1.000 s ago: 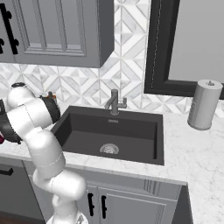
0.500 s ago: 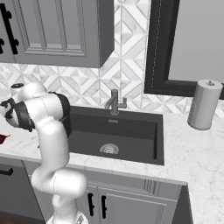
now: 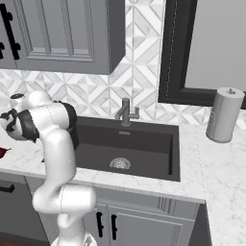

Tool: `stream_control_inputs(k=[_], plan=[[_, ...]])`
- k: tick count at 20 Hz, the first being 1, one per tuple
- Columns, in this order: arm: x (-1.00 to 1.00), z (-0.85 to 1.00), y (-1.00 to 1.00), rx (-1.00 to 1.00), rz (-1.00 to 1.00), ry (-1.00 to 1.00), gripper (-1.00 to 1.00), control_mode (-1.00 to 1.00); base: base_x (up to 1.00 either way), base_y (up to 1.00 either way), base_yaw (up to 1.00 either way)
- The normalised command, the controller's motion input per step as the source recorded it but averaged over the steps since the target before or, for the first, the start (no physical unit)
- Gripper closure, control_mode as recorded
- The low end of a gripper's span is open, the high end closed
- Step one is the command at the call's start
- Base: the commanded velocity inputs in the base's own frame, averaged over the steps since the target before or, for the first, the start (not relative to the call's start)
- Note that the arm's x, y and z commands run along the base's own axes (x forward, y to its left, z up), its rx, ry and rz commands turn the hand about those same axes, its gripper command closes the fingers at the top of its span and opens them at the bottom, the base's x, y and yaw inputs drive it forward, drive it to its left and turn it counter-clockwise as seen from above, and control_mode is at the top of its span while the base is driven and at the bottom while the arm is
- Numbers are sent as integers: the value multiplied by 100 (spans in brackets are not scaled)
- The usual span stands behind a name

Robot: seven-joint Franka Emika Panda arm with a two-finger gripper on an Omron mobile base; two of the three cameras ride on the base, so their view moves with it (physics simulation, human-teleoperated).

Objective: Put the colander in the sink, put the pear in the colander, and turn on the sink faucet and pour water over the colander.

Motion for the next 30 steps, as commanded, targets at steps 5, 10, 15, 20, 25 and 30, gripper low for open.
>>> stream_control_inputs(k=[5,10,15,20,25,30], plan=[[-8,-26,0,0,-3,10,100,-100,0,0,0],[-9,-9,-7,0,-4,9,100,-100,0,0,0],[-24,7,-14,0,-4,0,100,-100,0,0,0],[-46,30,-15,0,-3,-1,100,-100,0,0,0],[-65,48,-16,0,-4,-4,100,-100,0,0,0],[-57,55,-27,0,-7,-7,100,-100,0,0,0]])
